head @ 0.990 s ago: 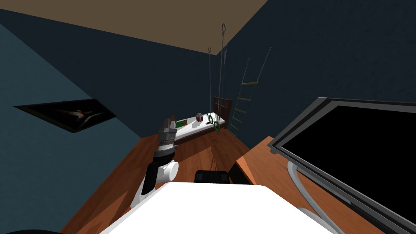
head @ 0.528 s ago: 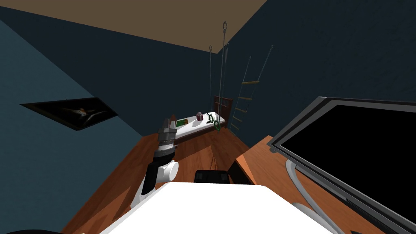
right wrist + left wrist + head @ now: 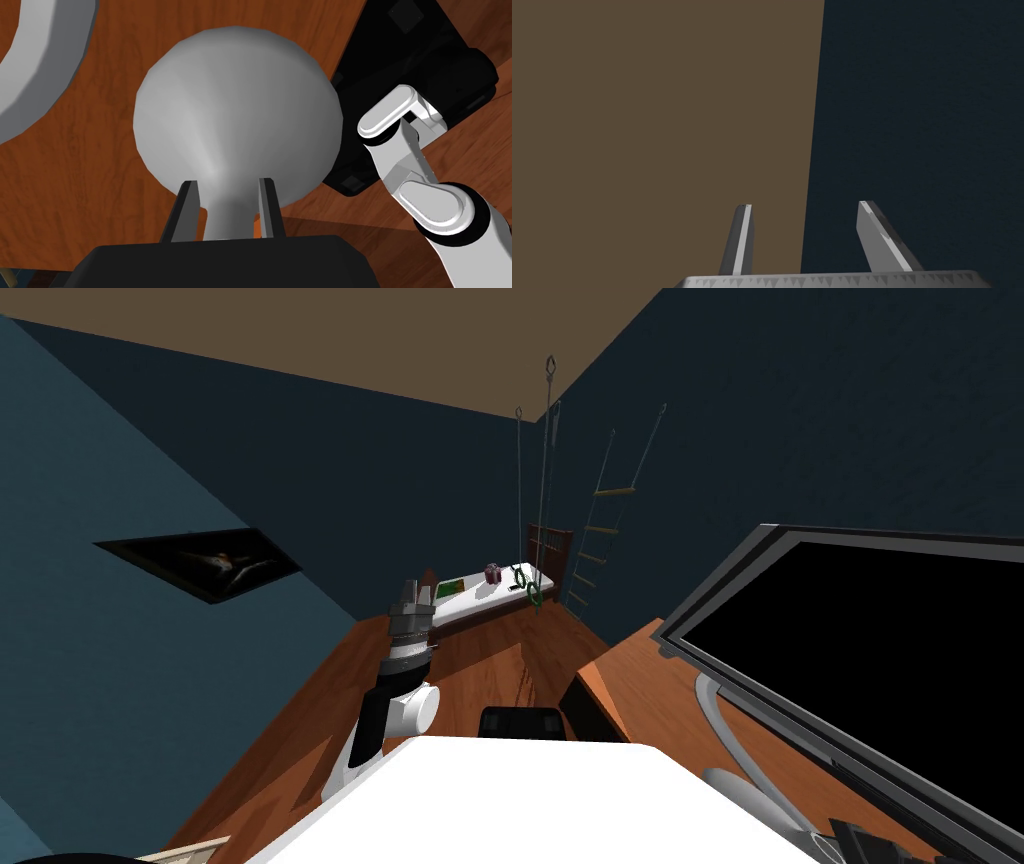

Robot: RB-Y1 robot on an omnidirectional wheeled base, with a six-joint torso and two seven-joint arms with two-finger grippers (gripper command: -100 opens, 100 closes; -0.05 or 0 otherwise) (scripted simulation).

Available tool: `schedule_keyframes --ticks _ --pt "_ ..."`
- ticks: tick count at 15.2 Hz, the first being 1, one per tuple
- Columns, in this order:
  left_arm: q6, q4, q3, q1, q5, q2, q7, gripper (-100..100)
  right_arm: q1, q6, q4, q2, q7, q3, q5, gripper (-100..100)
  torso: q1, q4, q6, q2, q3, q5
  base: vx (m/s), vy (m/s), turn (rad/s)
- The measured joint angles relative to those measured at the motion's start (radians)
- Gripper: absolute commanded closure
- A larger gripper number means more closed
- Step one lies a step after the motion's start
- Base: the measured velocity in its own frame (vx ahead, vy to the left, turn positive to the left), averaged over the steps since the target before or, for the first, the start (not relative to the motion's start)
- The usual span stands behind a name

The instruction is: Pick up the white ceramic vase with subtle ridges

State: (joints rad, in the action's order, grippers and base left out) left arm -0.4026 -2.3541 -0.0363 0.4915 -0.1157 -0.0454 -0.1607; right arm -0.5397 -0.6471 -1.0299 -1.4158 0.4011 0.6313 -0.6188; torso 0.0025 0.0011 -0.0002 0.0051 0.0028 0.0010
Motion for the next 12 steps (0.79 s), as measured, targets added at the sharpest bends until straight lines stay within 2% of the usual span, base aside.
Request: schedule_keyframes --ticks 12 --pt "0.0 0.0 0.0 0.0 0.0 0.0 0.0 0 0.054 0.028 -0.121 -0.082 -0.229 -0.006 -0.132 100 0.005 0.001 0.0 0.001 0.001 0.005 -0.073 -0.004 0.021"
